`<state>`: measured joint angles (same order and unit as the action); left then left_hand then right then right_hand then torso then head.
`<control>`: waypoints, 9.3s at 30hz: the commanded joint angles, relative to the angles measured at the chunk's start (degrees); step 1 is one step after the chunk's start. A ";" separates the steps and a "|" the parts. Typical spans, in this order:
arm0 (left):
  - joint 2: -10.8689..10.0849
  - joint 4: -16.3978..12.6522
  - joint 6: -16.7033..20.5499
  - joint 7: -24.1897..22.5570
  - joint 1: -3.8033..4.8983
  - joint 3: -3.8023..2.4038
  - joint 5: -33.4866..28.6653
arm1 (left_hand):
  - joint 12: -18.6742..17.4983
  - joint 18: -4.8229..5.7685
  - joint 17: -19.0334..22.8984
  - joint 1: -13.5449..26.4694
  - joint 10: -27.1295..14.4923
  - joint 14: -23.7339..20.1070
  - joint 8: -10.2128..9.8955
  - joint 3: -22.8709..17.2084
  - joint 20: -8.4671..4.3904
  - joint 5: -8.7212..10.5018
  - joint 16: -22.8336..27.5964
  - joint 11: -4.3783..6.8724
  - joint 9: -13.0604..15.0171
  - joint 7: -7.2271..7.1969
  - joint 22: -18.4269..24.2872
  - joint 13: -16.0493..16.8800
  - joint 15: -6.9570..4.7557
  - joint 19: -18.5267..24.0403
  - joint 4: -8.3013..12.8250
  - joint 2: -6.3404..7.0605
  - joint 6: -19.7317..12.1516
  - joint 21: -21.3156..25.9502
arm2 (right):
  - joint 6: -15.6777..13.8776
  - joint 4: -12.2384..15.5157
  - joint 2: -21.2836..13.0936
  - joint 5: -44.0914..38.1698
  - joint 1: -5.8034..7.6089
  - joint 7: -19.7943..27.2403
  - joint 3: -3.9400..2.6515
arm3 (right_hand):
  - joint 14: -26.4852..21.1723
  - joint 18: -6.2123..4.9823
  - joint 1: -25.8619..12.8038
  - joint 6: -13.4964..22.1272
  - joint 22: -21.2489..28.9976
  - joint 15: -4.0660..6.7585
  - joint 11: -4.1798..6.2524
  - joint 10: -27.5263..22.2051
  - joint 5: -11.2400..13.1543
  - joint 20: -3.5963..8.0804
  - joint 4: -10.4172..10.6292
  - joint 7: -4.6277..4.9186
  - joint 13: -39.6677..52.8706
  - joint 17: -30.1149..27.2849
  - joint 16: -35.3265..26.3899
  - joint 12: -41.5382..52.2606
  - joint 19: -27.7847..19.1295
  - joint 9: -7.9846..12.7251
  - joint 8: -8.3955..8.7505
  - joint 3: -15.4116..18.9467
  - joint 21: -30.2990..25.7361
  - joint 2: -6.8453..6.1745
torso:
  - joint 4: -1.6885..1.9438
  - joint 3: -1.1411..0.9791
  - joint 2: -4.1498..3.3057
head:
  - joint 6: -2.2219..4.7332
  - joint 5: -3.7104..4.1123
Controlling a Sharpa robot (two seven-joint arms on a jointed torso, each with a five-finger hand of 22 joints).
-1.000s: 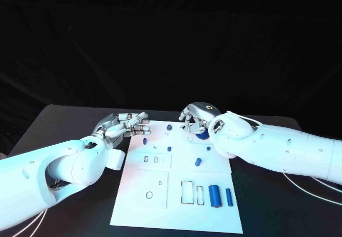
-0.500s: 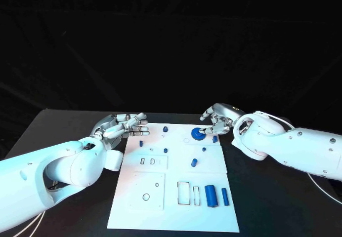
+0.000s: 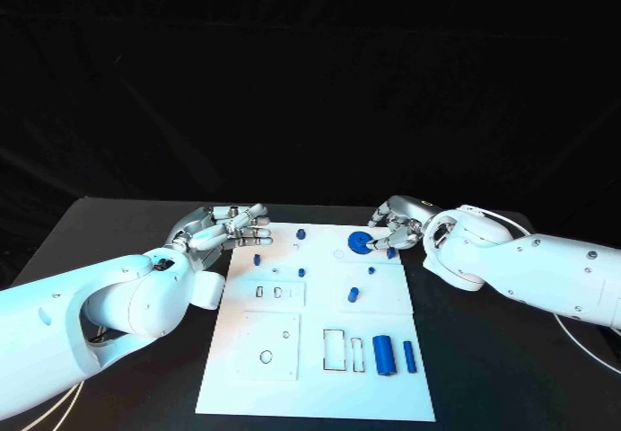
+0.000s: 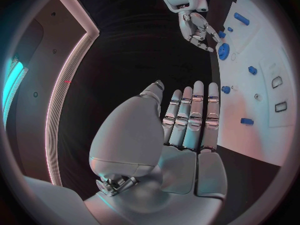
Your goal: Assemble the parts on the task board
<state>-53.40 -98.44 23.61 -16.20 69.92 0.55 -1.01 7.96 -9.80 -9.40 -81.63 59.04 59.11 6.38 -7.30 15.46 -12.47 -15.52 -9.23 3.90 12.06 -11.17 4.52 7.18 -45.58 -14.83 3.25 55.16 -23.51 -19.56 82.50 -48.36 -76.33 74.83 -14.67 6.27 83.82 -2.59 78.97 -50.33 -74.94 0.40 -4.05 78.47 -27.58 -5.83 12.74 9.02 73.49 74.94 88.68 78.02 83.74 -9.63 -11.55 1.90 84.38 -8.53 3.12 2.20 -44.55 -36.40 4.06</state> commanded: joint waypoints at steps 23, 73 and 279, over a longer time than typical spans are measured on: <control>-0.22 -0.27 -0.87 -0.19 0.07 -0.05 0.03 | -0.37 -0.58 -0.08 -0.56 0.01 -0.78 -0.48 0.39 0.07 0.13 0.44 -0.35 -0.03 0.40 -0.12 -0.09 0.07 0.48 0.14 -0.03 0.05 -0.44 | 0.97 -3.23 3.41 -2.08 -0.98 0.24 -0.02 | 6.13 0.70 1.39 0.46 -8.09 -0.54 -0.18 2.01 -0.62 -0.50 0.58 0.03 2.99 14.87 1.23 2.38 0.95 -0.50 -1.27 0.43 0.47 0.81 | -0.01 0.00 -0.02 | -0.19 -0.26; -0.45 0.06 -0.96 -0.57 0.07 -0.06 0.03 | -0.47 -0.58 -0.14 -1.07 0.09 -0.90 -0.56 0.18 0.10 0.15 0.59 -0.32 0.00 0.34 -0.19 -0.08 0.09 0.65 0.39 -0.37 0.14 -0.60 | -5.01 -2.37 4.75 -7.26 -1.86 -2.23 -0.04 | 6.18 1.67 4.33 -8.37 -11.94 1.47 2.32 6.98 9.23 1.24 -0.46 -2.89 10.42 15.06 1.32 7.71 3.71 -2.30 -4.70 -4.28 3.19 4.96 | -0.11 -0.09 -0.01 | -0.44 -0.79; -0.48 1.45 -1.84 0.24 0.07 -0.02 -0.02 | -0.82 -0.56 -0.38 -1.28 0.35 -1.14 -0.86 0.76 0.30 0.15 1.09 -0.32 0.04 0.32 -0.34 -0.05 0.16 1.49 0.54 -0.36 0.37 -0.96 | -6.50 -2.91 -2.46 2.22 -5.49 12.50 0.76 | 6.18 1.14 4.90 -7.72 -10.66 -0.17 0.31 5.04 9.14 -0.18 -0.65 -0.51 8.06 15.06 1.32 5.16 2.33 -1.94 6.57 -6.44 1.08 3.61 | -1.67 -0.83 0.59 | -1.35 -1.02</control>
<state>-53.96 -96.88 22.90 -15.95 69.92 0.57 -1.02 7.54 -9.79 -9.69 -82.39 59.25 58.08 5.72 -6.49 15.66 -12.47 -14.63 -9.43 3.90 12.26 -11.44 4.53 7.37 -44.54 -14.69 3.09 55.36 -24.17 -26.01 79.60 -50.87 -73.28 69.38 -2.13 7.04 84.12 -1.69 83.87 -57.80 -74.91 0.33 -3.59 83.14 -18.18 -5.72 12.10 8.51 74.93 74.94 89.68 82.97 83.82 -11.52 -4.85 -4.30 85.14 -5.60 1.44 1.39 -43.98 -37.74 3.02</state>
